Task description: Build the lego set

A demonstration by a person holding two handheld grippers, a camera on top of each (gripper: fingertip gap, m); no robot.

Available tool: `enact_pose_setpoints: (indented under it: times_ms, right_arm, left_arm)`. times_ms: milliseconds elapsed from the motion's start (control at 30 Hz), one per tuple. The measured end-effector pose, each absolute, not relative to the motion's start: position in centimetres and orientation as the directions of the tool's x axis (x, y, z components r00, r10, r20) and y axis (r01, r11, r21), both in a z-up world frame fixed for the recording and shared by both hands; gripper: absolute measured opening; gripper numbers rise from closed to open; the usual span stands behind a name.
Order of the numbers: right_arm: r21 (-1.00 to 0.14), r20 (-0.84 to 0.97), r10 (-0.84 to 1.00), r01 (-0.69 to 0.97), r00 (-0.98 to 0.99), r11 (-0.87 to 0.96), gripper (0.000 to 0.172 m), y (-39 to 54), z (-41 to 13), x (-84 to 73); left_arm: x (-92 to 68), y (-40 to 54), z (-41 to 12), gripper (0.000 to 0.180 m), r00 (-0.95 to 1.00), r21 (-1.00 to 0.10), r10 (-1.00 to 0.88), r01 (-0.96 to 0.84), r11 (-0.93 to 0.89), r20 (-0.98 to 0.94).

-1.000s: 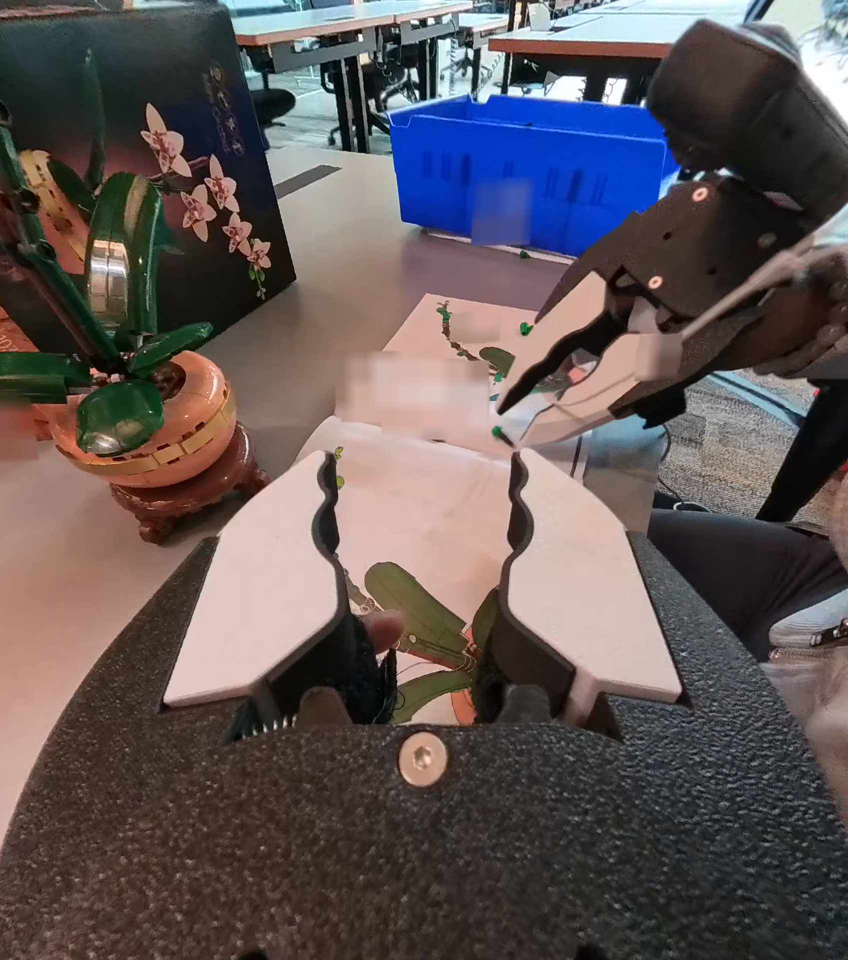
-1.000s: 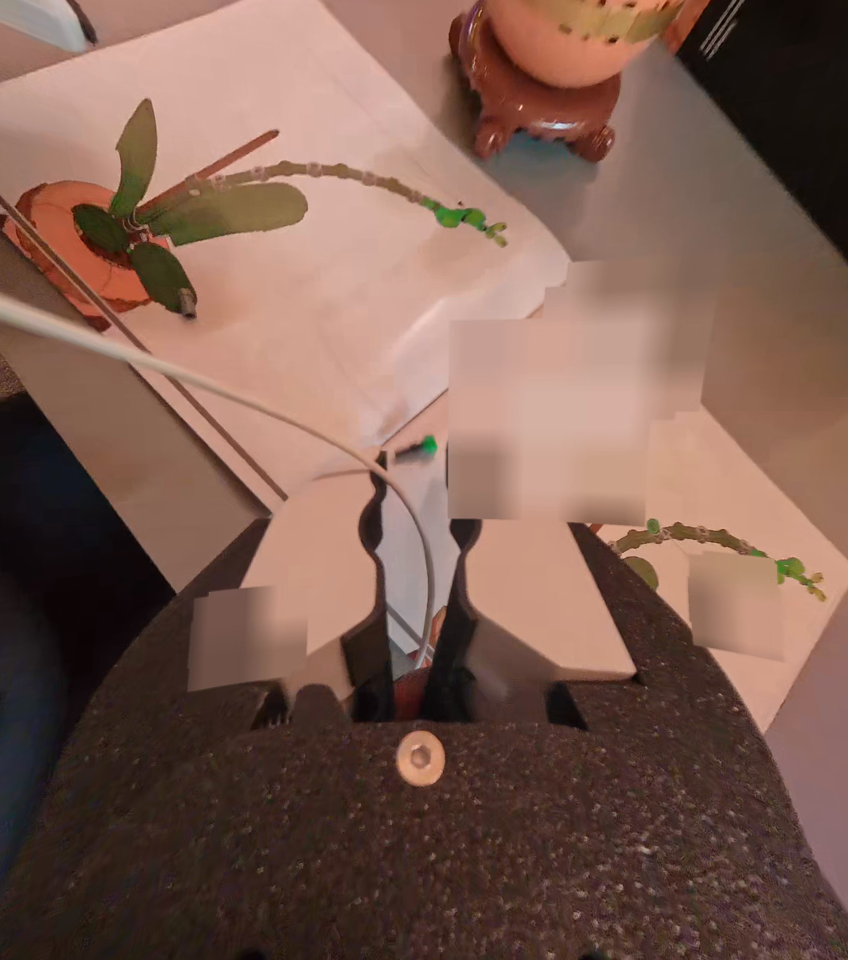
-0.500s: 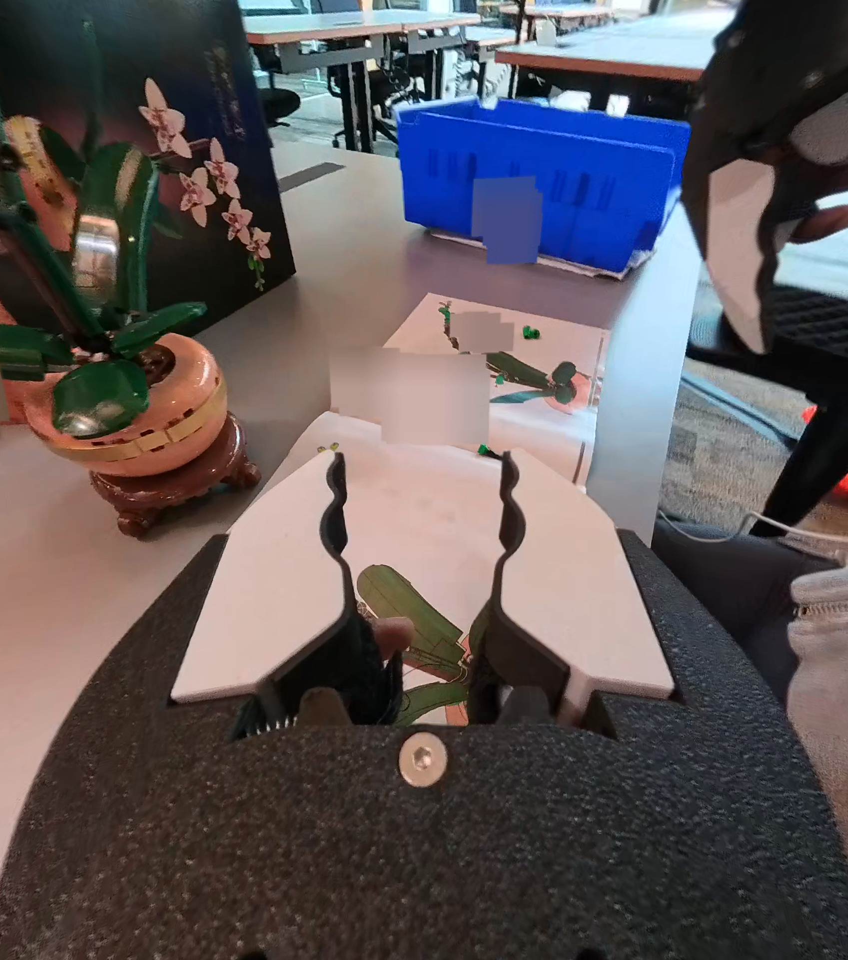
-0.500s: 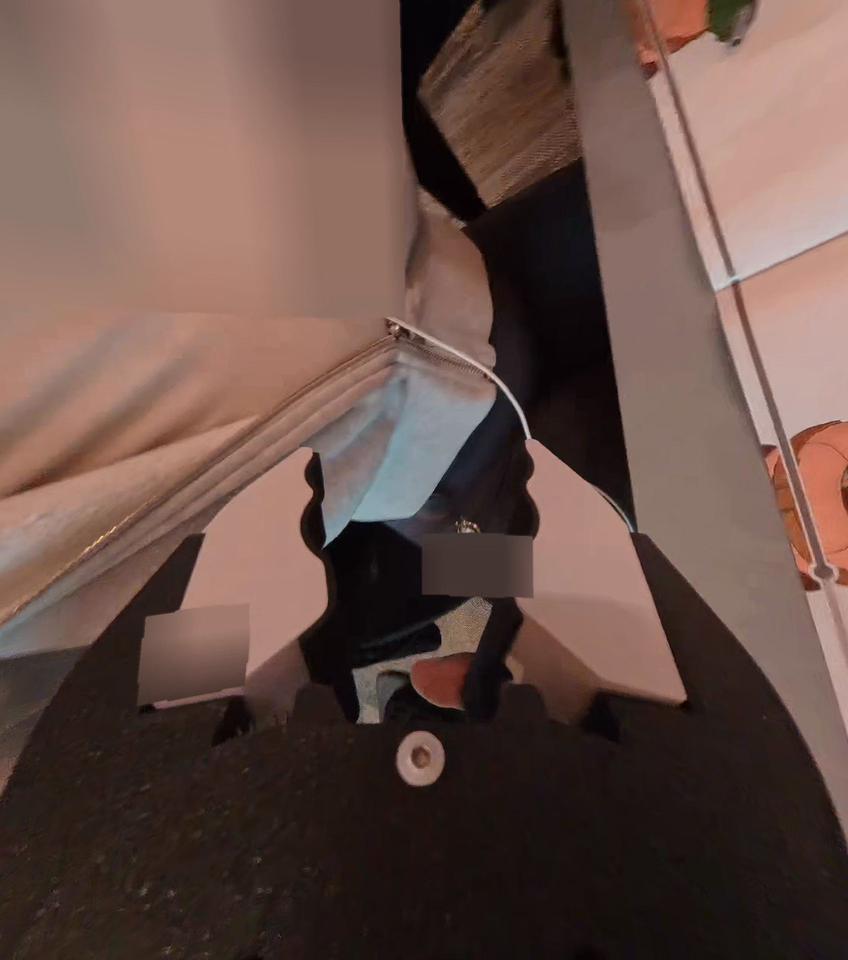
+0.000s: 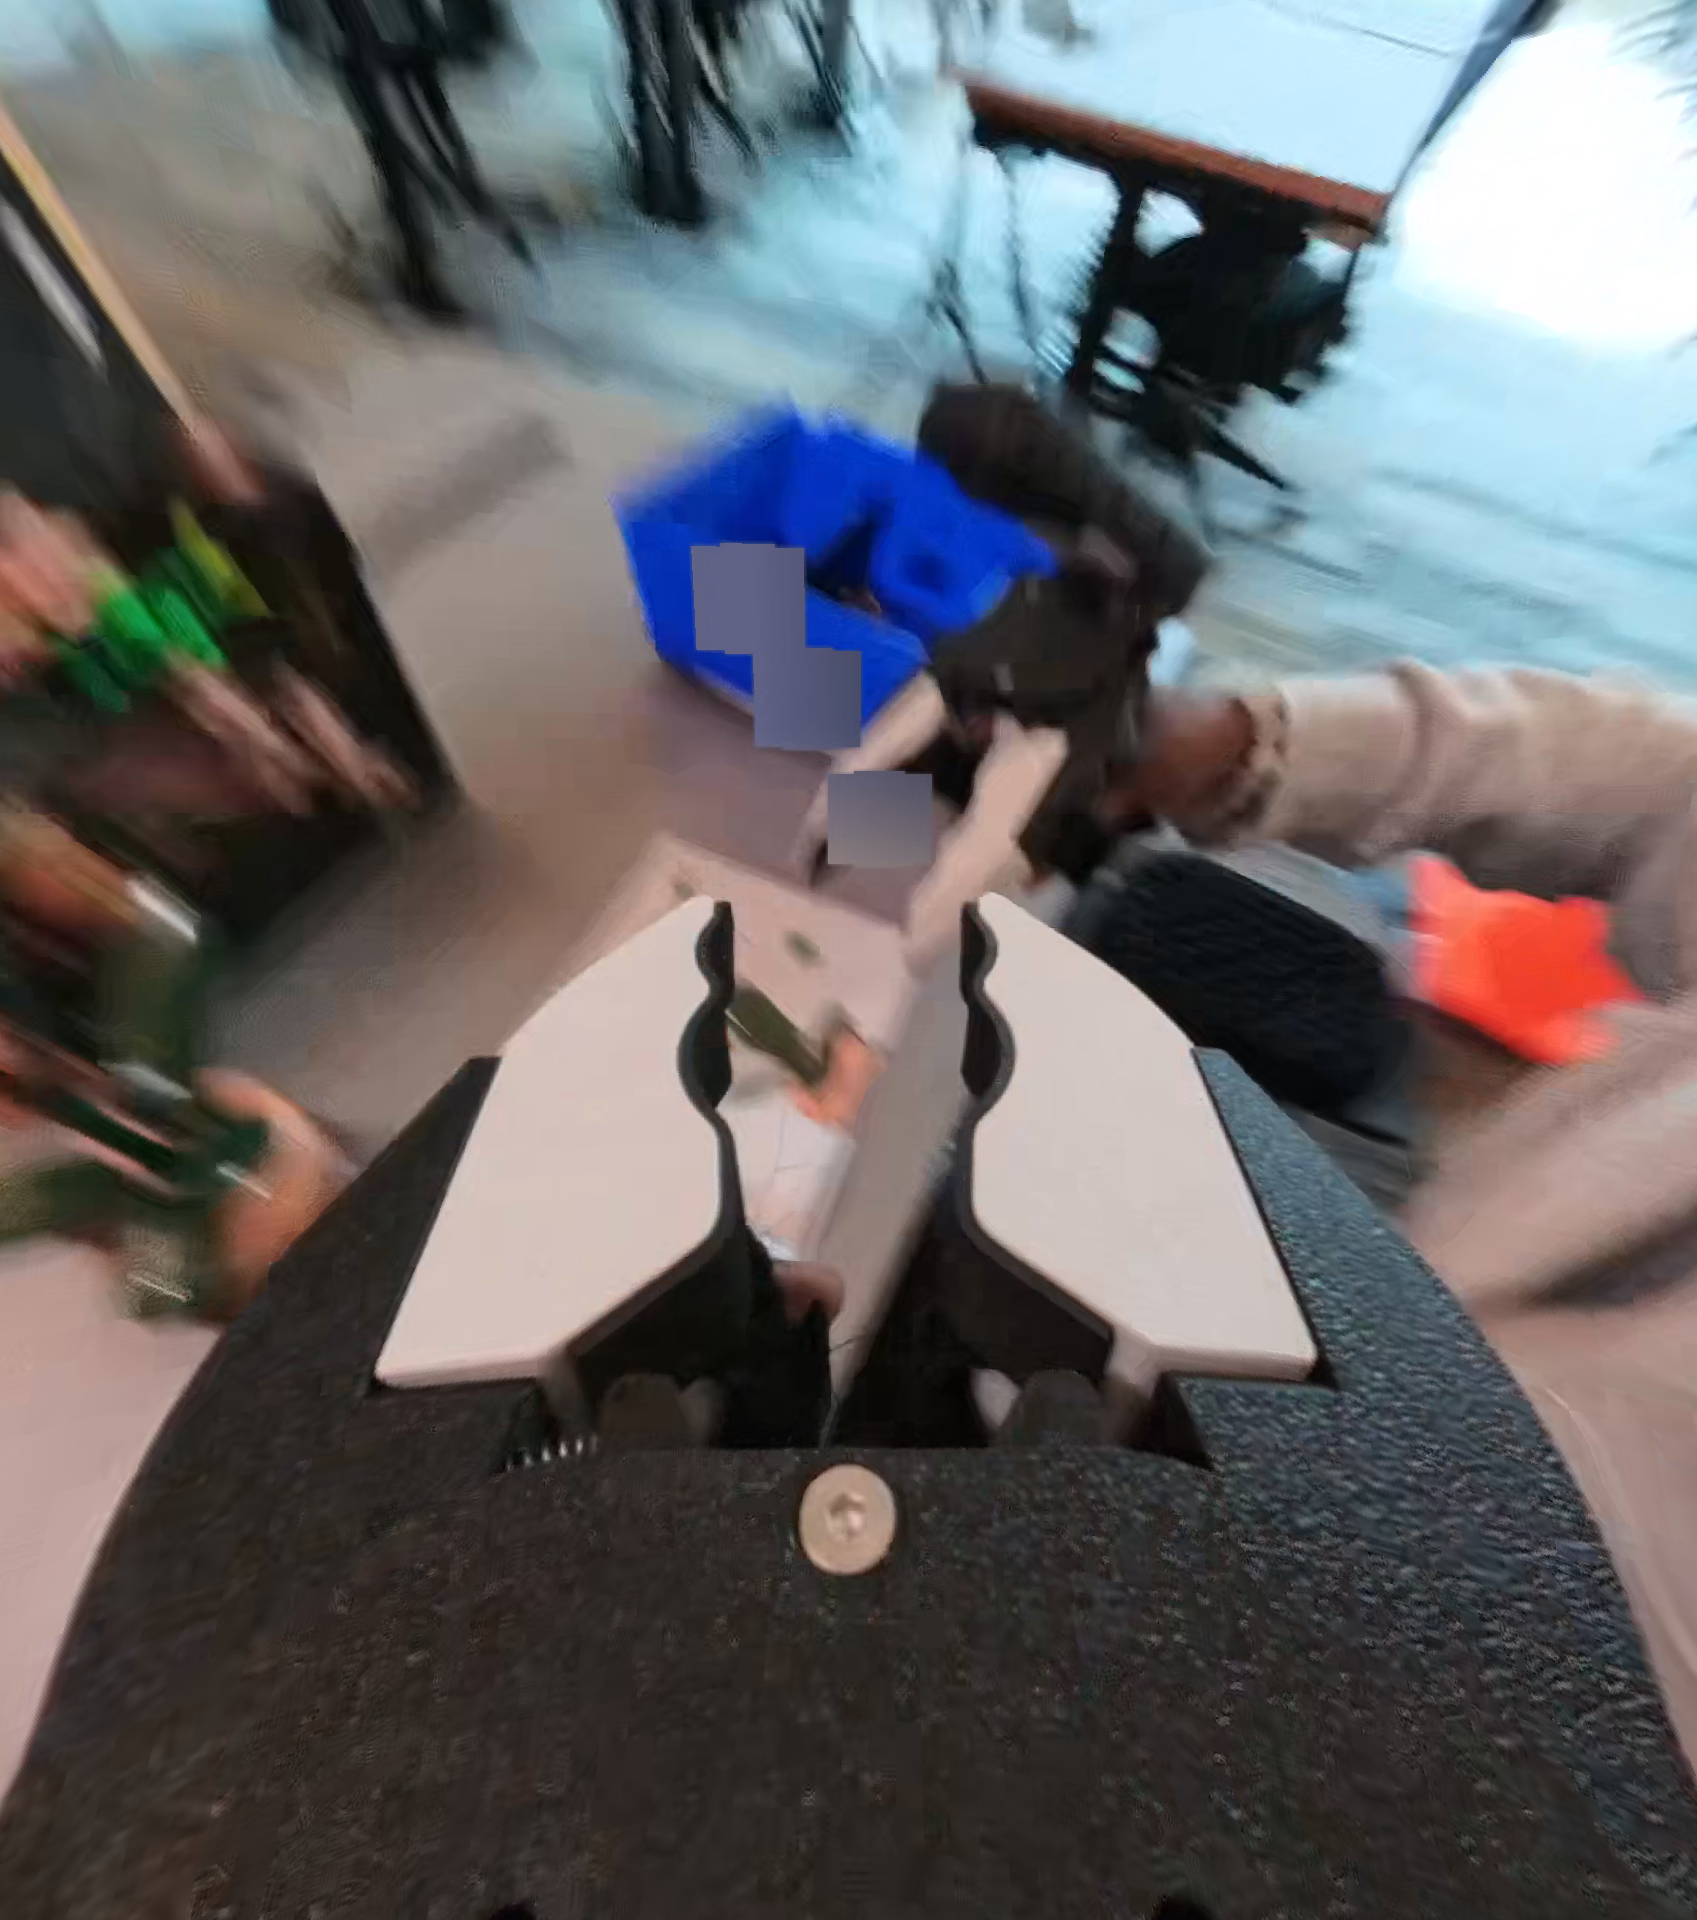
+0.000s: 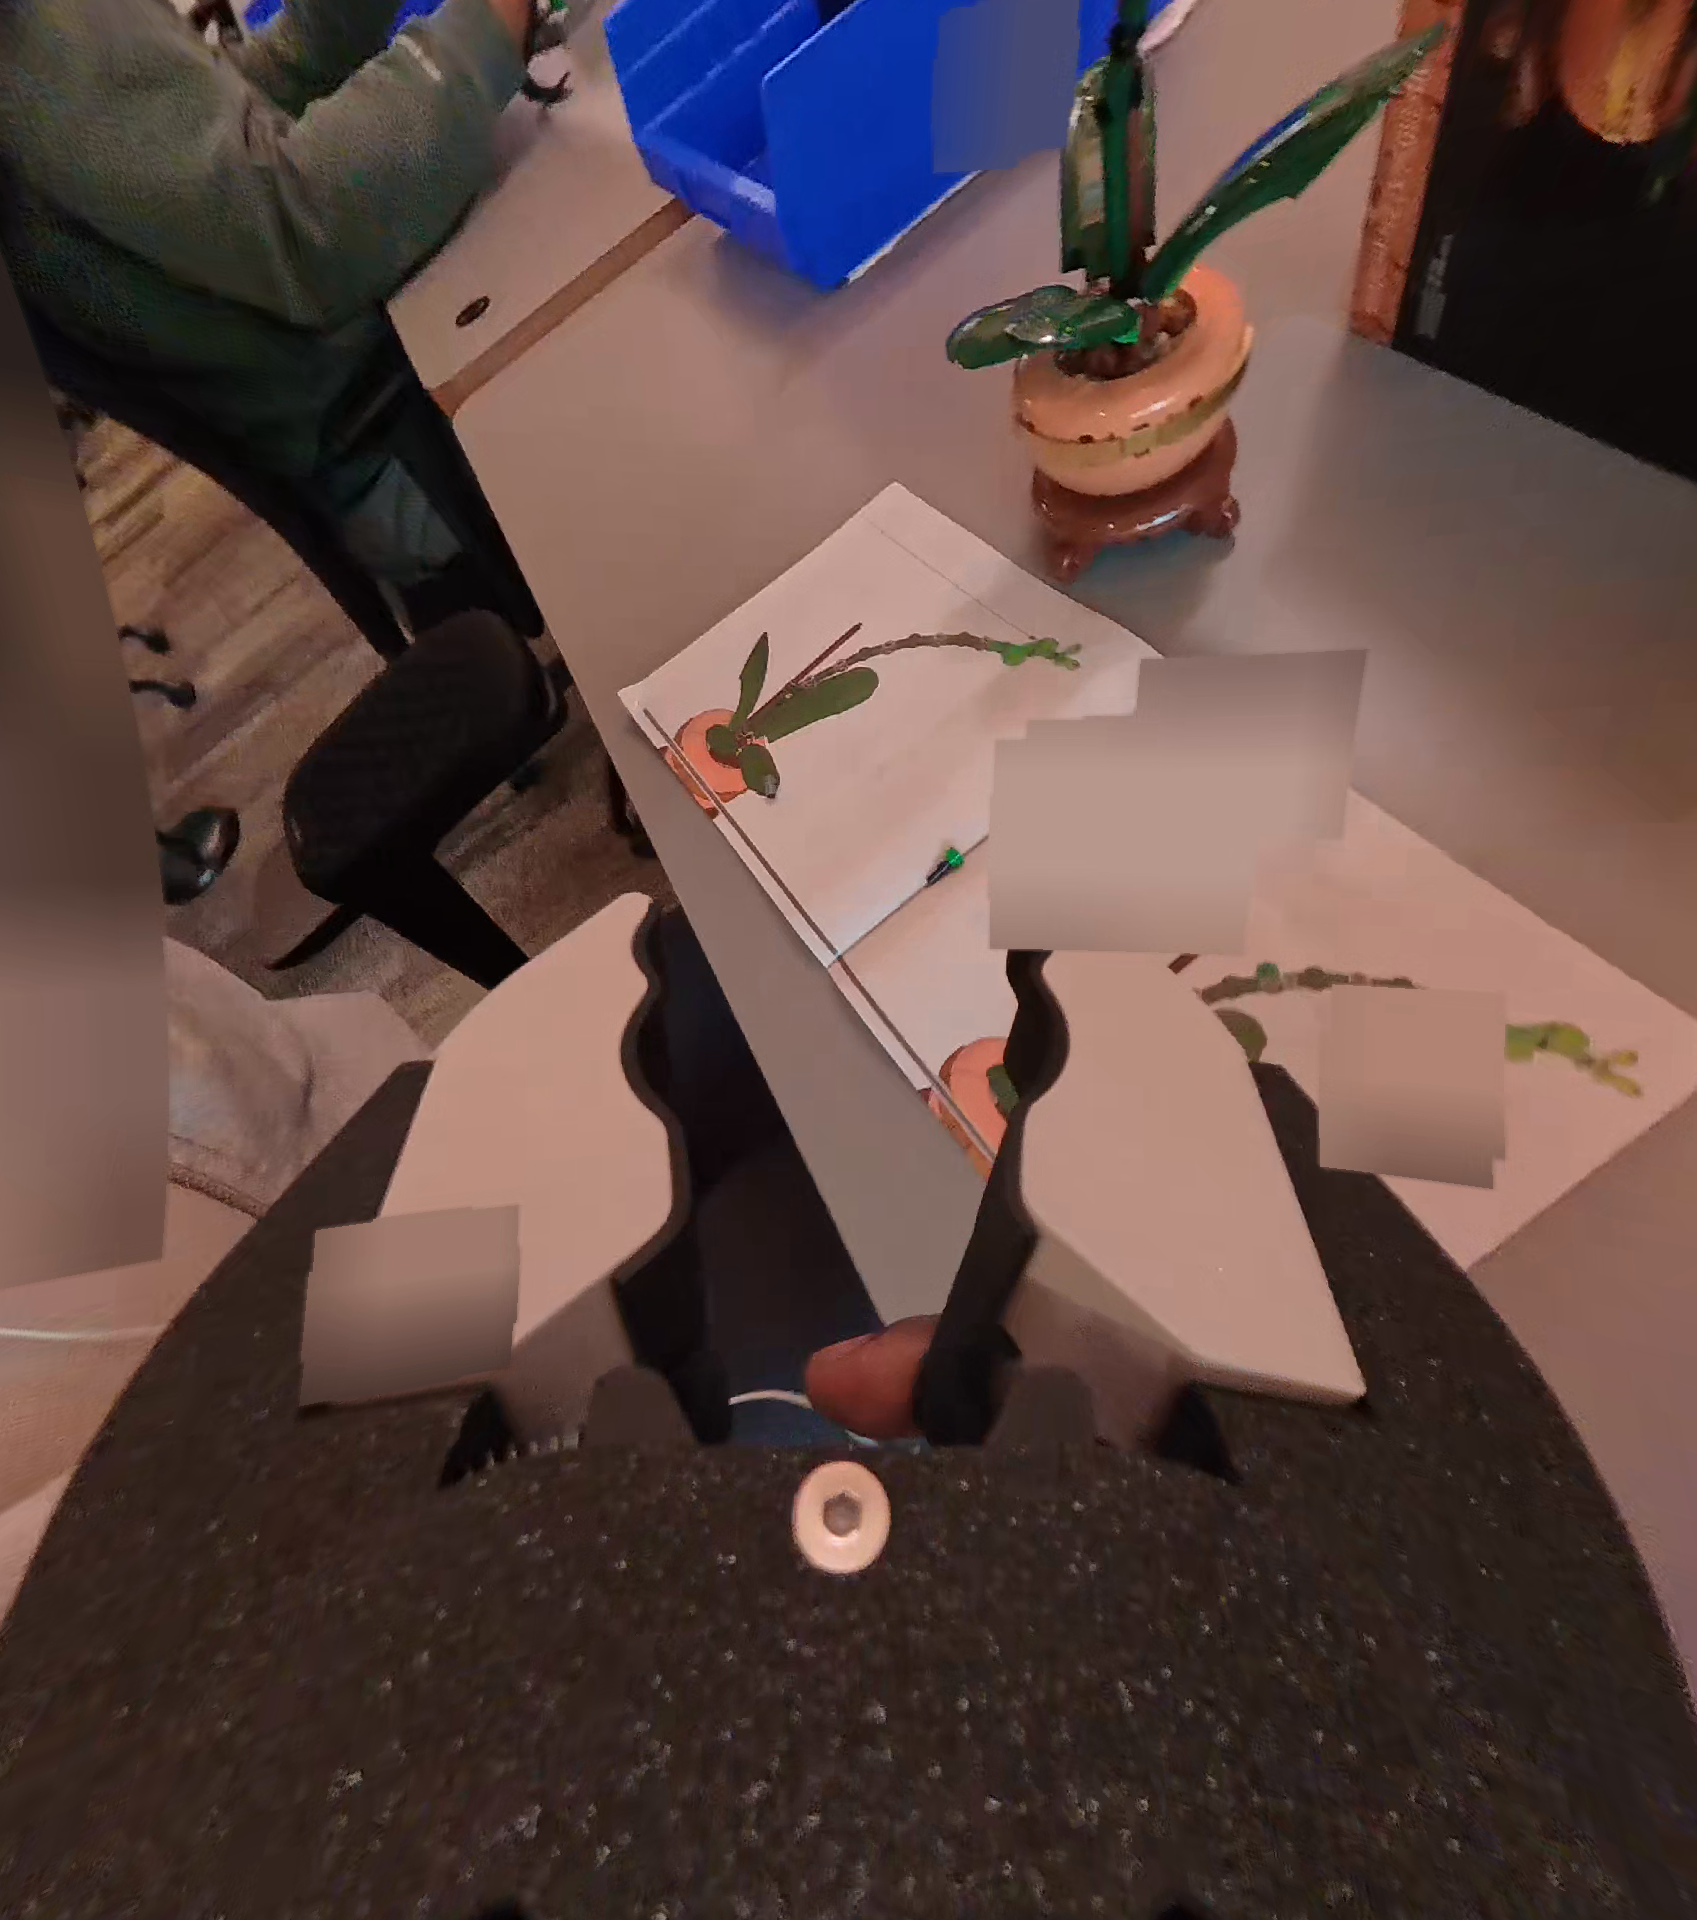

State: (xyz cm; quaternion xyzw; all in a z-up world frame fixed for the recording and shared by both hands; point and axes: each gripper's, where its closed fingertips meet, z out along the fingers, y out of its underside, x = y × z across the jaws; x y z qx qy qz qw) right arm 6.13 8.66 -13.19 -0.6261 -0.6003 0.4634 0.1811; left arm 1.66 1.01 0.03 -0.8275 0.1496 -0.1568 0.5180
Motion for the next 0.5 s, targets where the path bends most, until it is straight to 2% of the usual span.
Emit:
enact_pose_setpoints:
  times_ms: [33,67,167,333,500]
  right_arm:
    - [-0.778,-0.384,0.913,0.581,-0.137,-0.241,0.063,8.6,-13.1,6.7]
    - [-0.769,-0.409,0.904,0.580,-0.123,-0.269,0.064,8.6,-13.0,7.3]
    - [-0.754,-0.445,0.892,0.571,-0.081,-0.325,0.067,8.8,-13.0,8.9]
    - [-0.720,-0.511,0.860,0.548,-0.002,-0.426,0.071,10.2,-13.8,10.9]
    - [-0.696,-0.575,0.818,0.515,0.019,-0.501,0.071,11.6,-13.5,11.3]
  left_arm:
    - [2.7,0.9,3.1,0.044,0.927,-0.946,-0.372,-0.167,-0.278,-0.055]
    - [4.0,0.6,5.8,0.045,0.930,-0.966,-0.344,-0.197,-0.165,-0.131]
    - [8.5,-0.3,9.2,0.058,0.905,-0.986,-0.414,-0.141,-0.084,-0.094]
    - [11.4,0.6,8.6,0.061,0.900,-0.982,-0.436,-0.062,-0.177,0.021]
    - [12.8,1.1,5.0,0.072,0.866,-0.924,-0.495,-0.246,-0.294,-0.073]
